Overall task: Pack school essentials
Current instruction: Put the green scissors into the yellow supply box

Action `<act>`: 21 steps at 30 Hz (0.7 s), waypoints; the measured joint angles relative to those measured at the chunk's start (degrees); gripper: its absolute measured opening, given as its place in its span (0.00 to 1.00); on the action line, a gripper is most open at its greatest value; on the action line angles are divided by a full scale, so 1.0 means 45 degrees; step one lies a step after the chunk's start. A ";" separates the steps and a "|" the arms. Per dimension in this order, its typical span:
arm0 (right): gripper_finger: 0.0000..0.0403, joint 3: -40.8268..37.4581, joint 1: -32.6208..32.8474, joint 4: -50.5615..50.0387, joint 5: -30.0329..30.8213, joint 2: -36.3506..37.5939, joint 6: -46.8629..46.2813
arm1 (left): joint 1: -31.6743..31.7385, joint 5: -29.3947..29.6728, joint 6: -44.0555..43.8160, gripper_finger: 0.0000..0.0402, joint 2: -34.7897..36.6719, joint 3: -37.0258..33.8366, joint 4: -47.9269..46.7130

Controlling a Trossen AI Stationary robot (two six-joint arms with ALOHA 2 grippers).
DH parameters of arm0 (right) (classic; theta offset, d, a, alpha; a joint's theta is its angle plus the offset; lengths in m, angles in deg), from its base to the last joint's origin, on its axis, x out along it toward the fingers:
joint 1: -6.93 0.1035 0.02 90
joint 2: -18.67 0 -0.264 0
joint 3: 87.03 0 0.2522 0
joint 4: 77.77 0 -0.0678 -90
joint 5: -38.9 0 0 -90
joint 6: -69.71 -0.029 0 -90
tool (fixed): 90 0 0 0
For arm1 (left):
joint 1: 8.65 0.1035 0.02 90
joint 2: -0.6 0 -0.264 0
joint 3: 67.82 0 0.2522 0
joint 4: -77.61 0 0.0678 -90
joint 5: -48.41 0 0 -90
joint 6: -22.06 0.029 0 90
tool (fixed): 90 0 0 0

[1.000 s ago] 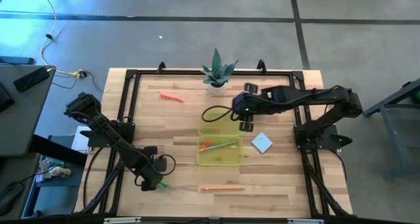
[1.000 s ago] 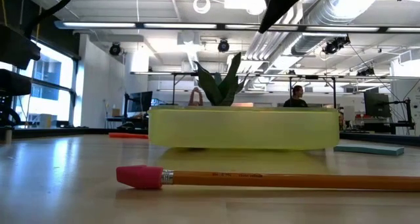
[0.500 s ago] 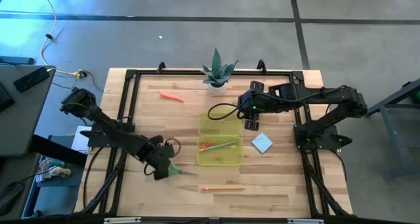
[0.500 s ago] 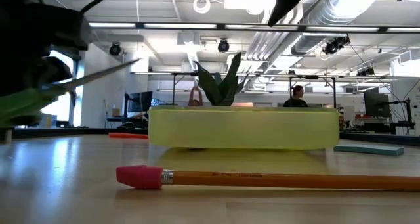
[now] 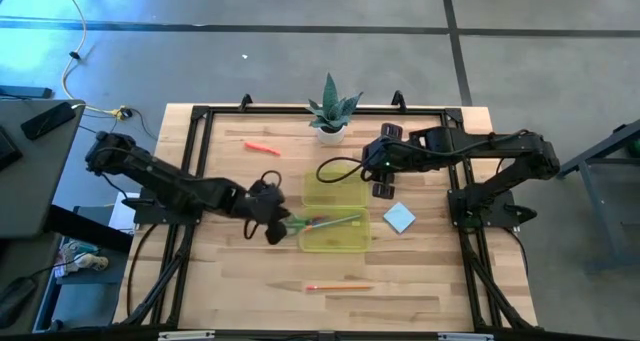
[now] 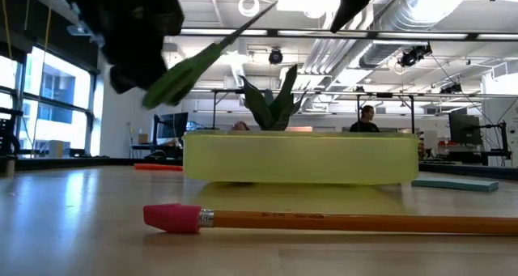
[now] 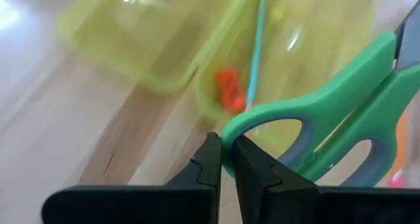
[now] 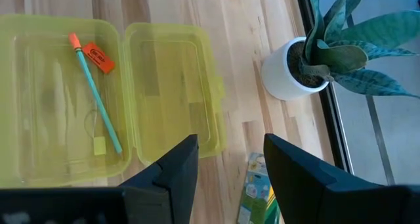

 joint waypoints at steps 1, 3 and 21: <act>0.41 0.0000 0.0000 -0.0001 0.0005 0.0000 -0.0063 | 0.0138 0.0108 0.0159 0.03 0.0000 0.0000 0.0445; 0.41 0.0000 0.0000 -0.0013 0.0043 0.0000 -0.0136 | 0.0397 0.0458 0.0251 0.03 0.0000 0.0000 0.1227; 0.41 0.0000 0.0000 -0.0185 0.0733 0.0000 -0.0586 | 0.0746 -0.0593 -0.1710 0.03 -0.2403 0.2614 0.0295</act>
